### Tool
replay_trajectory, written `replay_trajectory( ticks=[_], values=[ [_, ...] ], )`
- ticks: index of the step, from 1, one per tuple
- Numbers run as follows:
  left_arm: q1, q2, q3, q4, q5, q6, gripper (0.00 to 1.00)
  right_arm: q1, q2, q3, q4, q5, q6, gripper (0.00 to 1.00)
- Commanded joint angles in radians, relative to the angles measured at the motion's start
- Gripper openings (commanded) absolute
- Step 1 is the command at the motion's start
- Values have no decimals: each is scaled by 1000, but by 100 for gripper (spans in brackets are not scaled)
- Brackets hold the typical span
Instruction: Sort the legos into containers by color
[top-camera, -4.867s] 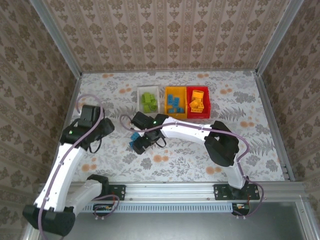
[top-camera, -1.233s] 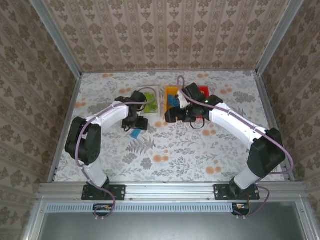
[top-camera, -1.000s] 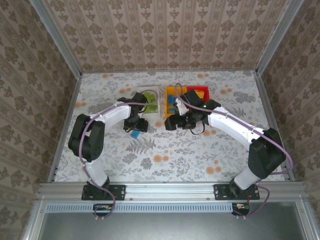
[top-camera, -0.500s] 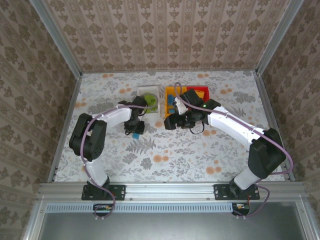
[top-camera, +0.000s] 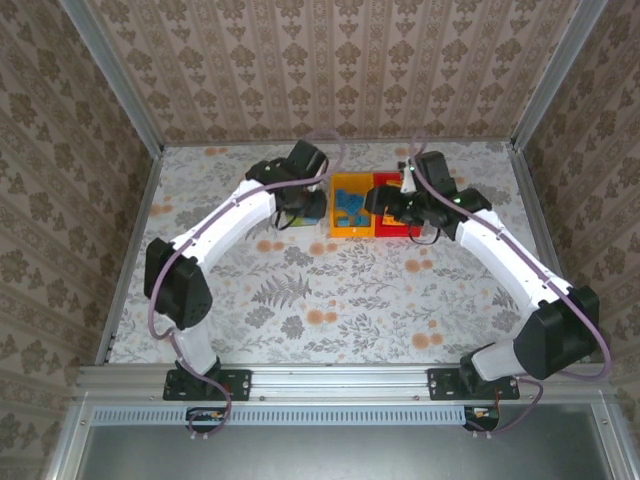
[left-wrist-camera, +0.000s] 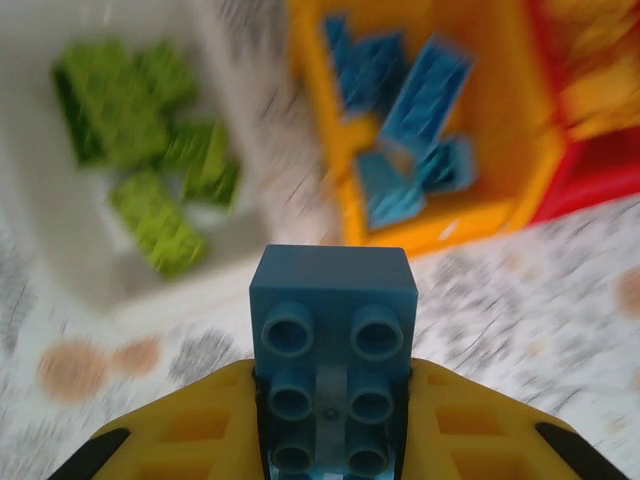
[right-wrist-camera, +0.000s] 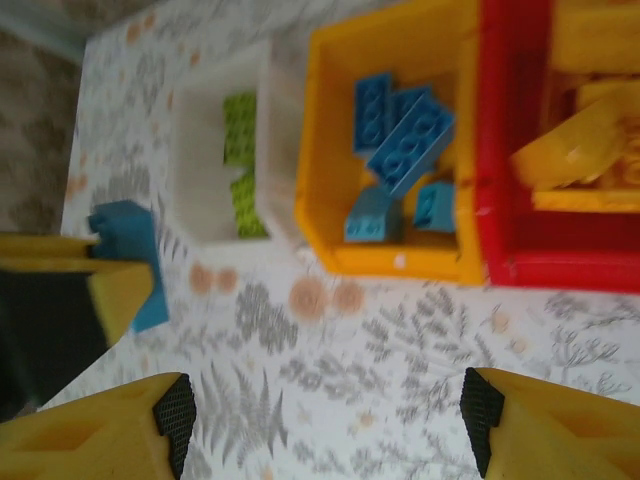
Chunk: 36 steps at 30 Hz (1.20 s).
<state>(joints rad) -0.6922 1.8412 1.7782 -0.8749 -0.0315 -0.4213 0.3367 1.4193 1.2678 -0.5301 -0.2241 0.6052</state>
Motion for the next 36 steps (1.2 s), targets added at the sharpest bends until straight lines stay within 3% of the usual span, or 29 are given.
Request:
replay_trajectory(
  ticks=[1, 7, 11, 19, 22, 28, 36],
  values=[
    [-12, 158, 161, -53, 43, -19, 26, -56, 35, 21, 22, 8, 107, 74],
    [-17, 436, 557, -112, 30, 35, 26, -111, 83, 99, -58, 11, 135, 74],
    [2, 561, 696, -106, 12, 41, 26, -127, 91, 99, -58, -32, 143, 74],
    [12, 622, 663, -20, -22, 69, 27, -131, 94, 107, -83, -74, 128, 75],
    [8, 639, 661, -24, -14, 64, 31, -133, 96, 107, -93, -79, 119, 76],
    [1, 624, 648, -26, -29, 51, 53, -135, 100, 103, -86, -99, 110, 79],
    [-13, 501, 608, 6, -60, 37, 56, -133, 74, 100, -72, -108, 67, 80]
  ],
)
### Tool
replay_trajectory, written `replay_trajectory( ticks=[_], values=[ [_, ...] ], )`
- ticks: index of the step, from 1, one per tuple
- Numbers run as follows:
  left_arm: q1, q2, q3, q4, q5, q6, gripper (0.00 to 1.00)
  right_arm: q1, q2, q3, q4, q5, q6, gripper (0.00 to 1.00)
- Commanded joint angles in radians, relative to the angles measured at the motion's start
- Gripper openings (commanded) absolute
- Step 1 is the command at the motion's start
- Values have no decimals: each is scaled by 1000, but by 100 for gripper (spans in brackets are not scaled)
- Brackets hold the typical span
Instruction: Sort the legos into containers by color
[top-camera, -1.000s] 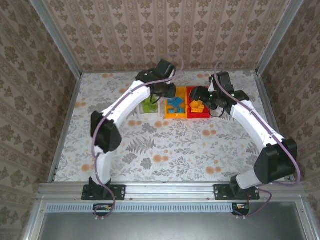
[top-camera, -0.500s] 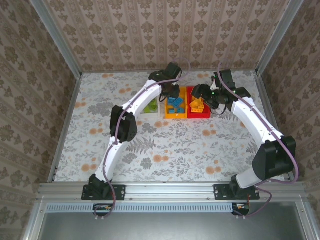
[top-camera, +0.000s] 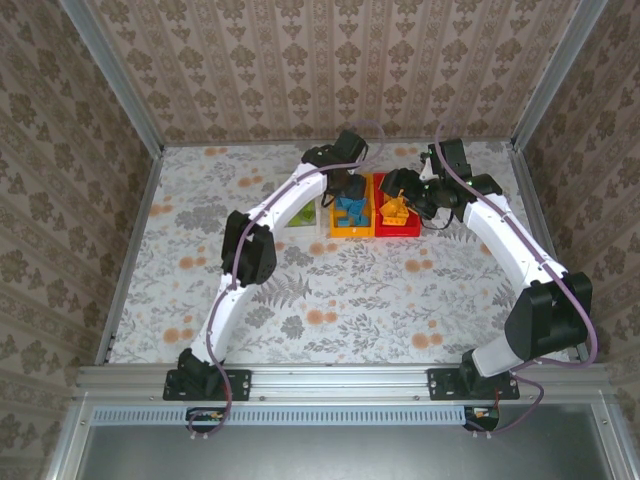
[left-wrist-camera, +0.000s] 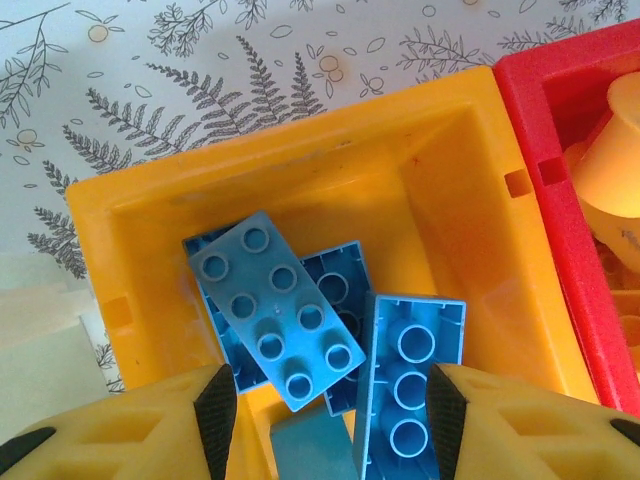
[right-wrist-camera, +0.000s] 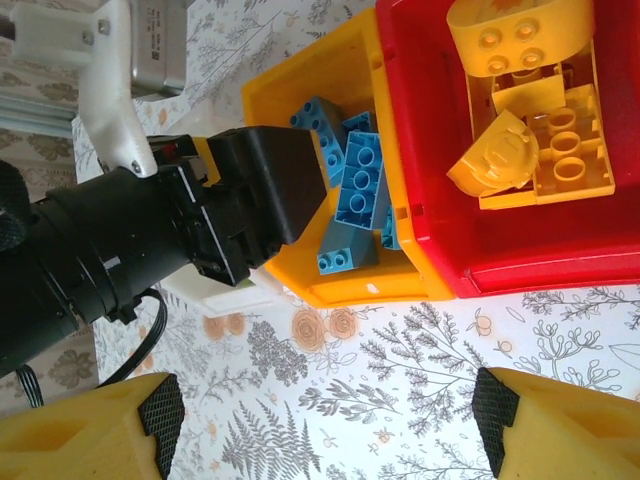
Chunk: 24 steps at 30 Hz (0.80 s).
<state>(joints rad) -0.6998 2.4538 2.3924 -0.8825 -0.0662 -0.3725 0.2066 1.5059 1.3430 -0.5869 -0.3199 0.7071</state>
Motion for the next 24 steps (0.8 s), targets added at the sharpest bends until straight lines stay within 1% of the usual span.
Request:
replay_trajectory(
  ticks=[1, 2, 3, 4, 5, 6, 7, 8, 9, 10, 13, 14, 16, 17, 18, 19, 20, 21, 22, 24],
  values=[
    [-8, -138, -20, 15, -28, -25, 56, -3, -21, 25, -30, 4, -47, 80],
    [-10, -179, -44, 19, -32, -42, 56, -3, -34, 29, -47, 31, -62, 82],
    [-10, -217, -79, 23, -36, -63, 58, -4, -49, 25, -60, 61, -72, 94],
    [-8, -277, -146, 41, -39, -91, 61, -3, -75, 19, -68, 100, -91, 99],
    [-2, -356, -240, 77, -37, -119, 66, 0, -105, 15, -85, 150, -114, 100],
    [7, -437, -343, 125, -26, -141, 90, 1, -136, 11, -103, 199, -133, 100],
    [22, -537, -478, 197, -8, -167, 100, 3, -181, 2, -118, 262, -154, 100],
    [43, -637, -616, 269, 11, -189, 100, 7, -226, -14, -125, 320, -174, 99],
    [61, -721, -721, 317, 17, -209, 100, 8, -263, -31, -126, 351, -194, 100],
    [87, -803, -822, 333, 7, -228, 100, 8, -301, -46, -138, 400, -208, 99],
    [159, -997, -1020, 261, -109, -242, 100, 0, -403, -124, -177, 648, -132, 100],
    [179, -1054, -1074, 225, -199, -248, 100, -10, -456, -201, -100, 681, -155, 100],
    [184, -1152, -1190, 155, -492, -285, 100, -18, -584, -425, 187, 706, -274, 99],
    [189, -1207, -1271, 171, -605, -262, 100, -17, -649, -558, 343, 736, -317, 100],
    [203, -1259, -1359, 221, -664, -216, 100, -17, -700, -667, 473, 767, -376, 100],
    [221, -1303, -1447, 321, -661, -108, 100, -17, -722, -740, 536, 798, -427, 100],
    [236, -1349, -1546, 463, -637, 46, 100, -18, -728, -791, 557, 836, -466, 100],
    [251, -1376, -1618, 544, -657, 99, 100, -20, -717, -819, 558, 856, -502, 99],
    [284, -1392, -1679, 605, -674, 122, 100, -25, -699, -850, 566, 857, -536, 100],
    [353, -1392, -1752, 675, -600, 161, 100, -40, -669, -921, 652, 823, -572, 100]
  ],
)
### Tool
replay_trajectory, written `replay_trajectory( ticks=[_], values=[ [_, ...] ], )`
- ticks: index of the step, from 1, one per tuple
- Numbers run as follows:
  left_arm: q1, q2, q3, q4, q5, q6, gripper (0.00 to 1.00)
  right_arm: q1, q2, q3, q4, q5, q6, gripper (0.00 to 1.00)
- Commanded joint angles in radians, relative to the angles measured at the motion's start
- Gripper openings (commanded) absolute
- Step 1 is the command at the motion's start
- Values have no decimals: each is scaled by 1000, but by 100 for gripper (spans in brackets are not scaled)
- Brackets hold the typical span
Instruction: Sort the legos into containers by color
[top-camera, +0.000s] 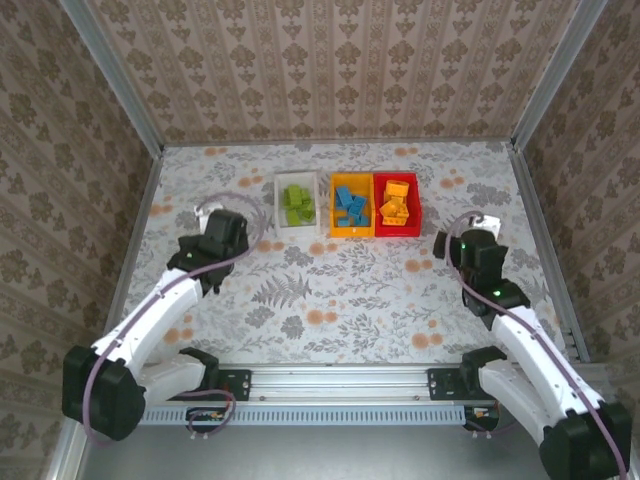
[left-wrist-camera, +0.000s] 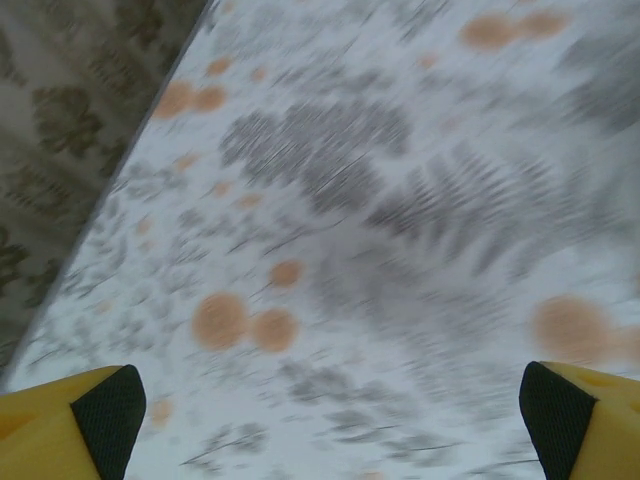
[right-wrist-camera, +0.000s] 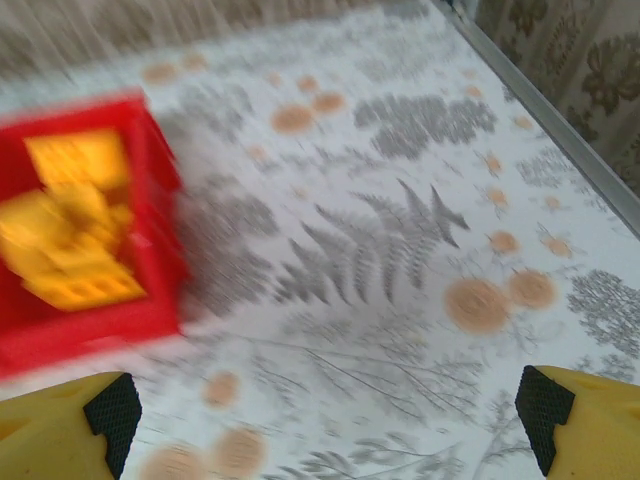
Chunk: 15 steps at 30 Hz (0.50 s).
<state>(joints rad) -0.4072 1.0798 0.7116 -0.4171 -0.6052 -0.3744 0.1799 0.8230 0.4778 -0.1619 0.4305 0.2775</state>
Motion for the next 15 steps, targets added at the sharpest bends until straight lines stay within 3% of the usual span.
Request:
replay_trajectory(
  ticks=[1, 4, 11, 15],
  values=[
    [93, -3, -108, 266, -10, 197, 100, -18, 32, -99, 298, 60, -153, 100],
    [154, 86, -149, 439, 67, 302, 100, -39, 158, -150, 436, 27, -130, 100],
    [296, 307, -192, 836, 254, 359, 100, -83, 467, -78, 748, -102, -197, 100],
    [326, 374, -209, 1040, 352, 412, 100, -120, 608, -39, 885, -169, -223, 100]
  ],
)
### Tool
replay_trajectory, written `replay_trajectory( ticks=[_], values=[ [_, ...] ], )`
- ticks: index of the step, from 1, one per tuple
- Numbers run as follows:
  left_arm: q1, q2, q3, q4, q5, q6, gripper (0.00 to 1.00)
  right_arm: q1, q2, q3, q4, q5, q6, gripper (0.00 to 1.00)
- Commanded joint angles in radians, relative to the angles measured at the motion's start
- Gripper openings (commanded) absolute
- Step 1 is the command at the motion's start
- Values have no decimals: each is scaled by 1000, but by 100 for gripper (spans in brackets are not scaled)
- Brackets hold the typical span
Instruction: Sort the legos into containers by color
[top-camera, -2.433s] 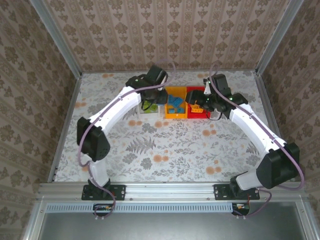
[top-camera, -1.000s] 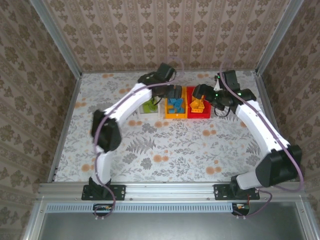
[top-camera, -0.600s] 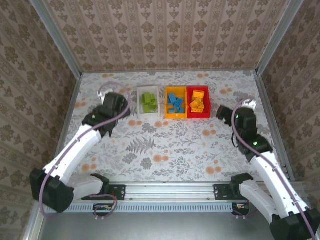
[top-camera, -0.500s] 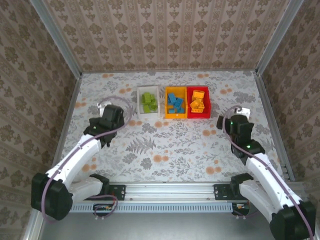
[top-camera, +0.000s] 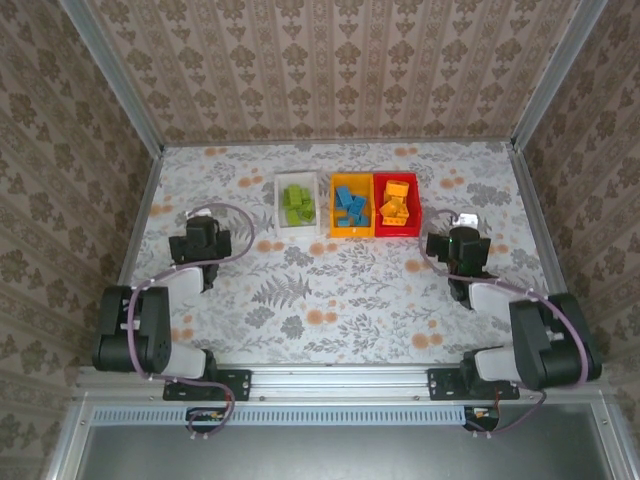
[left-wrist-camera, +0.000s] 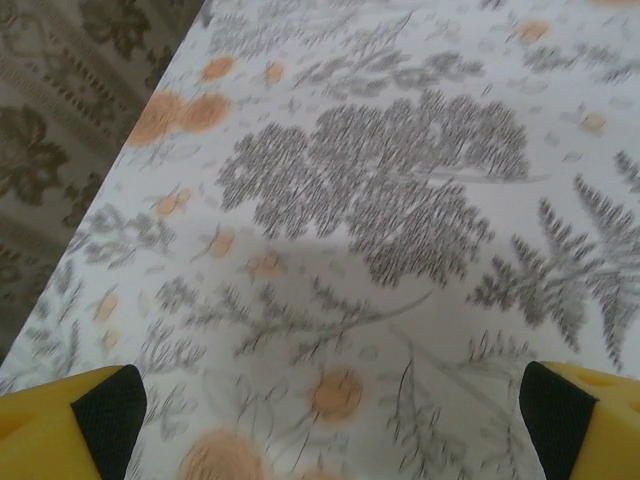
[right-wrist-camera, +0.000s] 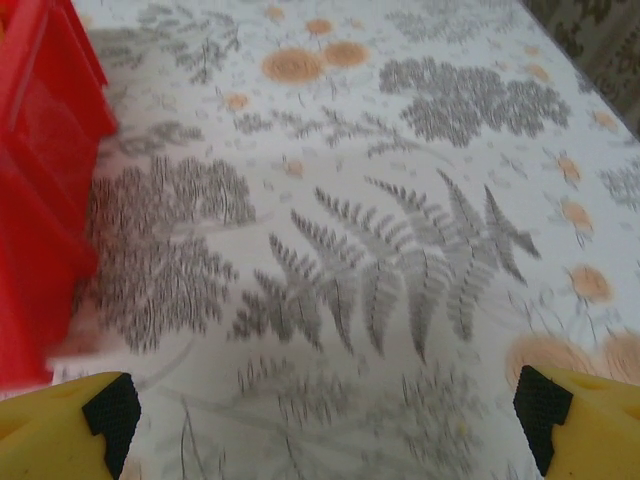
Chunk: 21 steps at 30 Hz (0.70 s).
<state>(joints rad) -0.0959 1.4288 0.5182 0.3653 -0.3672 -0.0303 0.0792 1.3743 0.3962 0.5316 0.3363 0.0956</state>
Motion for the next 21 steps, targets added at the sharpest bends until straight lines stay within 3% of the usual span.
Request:
replay_trajectory(
  ticks=[1, 4, 5, 10, 21],
  values=[
    [24, 45, -26, 284, 135, 63, 100, -29, 83, 25, 233, -96, -35, 100],
    [32, 90, -134, 513, 143, 56, 100, -44, 169, -54, 472, -134, -35, 100],
    [29, 125, -163, 616, 130, 73, 100, -47, 148, -54, 435, -125, -25, 100],
    [54, 106, -132, 521, 166, 37, 100, -43, 157, -12, 369, -88, -19, 100],
    [47, 107, -134, 530, 157, 46, 100, -35, 160, 6, 339, -130, -42, 100]
  ],
)
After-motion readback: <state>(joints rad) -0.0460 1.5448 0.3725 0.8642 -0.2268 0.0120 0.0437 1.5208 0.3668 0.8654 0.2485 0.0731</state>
